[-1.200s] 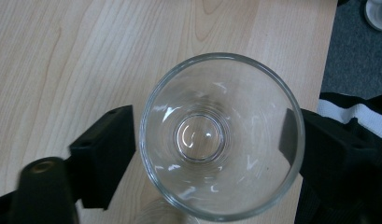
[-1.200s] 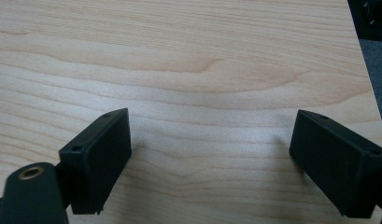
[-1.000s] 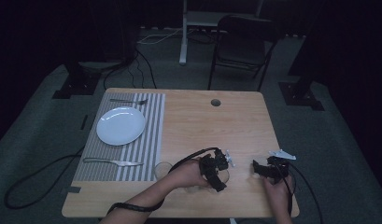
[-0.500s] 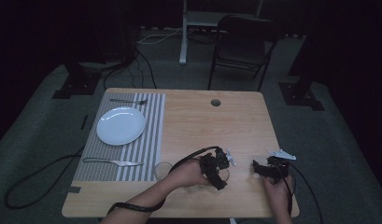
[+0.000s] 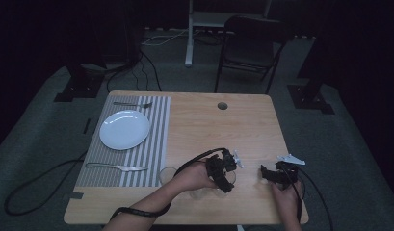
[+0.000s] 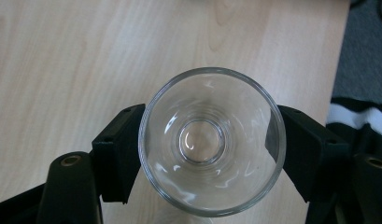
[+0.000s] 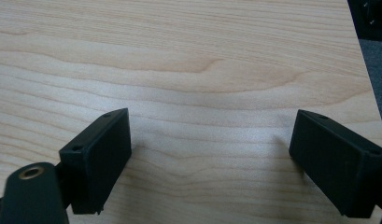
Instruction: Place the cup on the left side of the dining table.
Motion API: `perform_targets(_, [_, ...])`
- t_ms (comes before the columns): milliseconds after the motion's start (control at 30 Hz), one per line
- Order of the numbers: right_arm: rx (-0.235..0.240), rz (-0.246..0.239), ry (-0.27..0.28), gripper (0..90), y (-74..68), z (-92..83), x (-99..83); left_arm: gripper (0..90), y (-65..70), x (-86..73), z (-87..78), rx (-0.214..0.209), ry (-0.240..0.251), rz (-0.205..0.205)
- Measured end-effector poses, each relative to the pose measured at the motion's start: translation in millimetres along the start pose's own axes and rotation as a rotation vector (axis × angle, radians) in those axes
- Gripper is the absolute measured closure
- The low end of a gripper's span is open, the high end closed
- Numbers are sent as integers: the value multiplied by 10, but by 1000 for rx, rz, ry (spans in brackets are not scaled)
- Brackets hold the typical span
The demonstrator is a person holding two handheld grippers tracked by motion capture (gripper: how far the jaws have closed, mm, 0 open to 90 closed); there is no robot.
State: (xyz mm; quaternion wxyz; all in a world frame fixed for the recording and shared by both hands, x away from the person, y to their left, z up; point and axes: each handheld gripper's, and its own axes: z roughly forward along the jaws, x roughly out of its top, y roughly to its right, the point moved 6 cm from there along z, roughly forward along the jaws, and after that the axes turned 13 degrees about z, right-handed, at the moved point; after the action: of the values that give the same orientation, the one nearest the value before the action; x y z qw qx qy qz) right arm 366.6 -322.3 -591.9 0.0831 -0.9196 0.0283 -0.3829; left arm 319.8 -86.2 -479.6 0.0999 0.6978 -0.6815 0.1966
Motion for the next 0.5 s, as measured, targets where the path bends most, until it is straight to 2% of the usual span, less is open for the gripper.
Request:
perform_targets(167, [0, 0, 0, 124, 0, 0, 0, 291, -51, 17, -51, -11, 16, -8])
perform_targets(267, [0, -1, 0, 125, 0, 0, 0, 292, -110, 22, -70, 7, 17, -22])
perform_targets(300, [0, 0, 0, 124, 0, 0, 0, 291, -123, 20, -72, 7, 11, -16])
perform_targets(500, [0, -1, -1, 125, 1, -1, 0, 291, -252, -7, -108, 15, 12, -48])
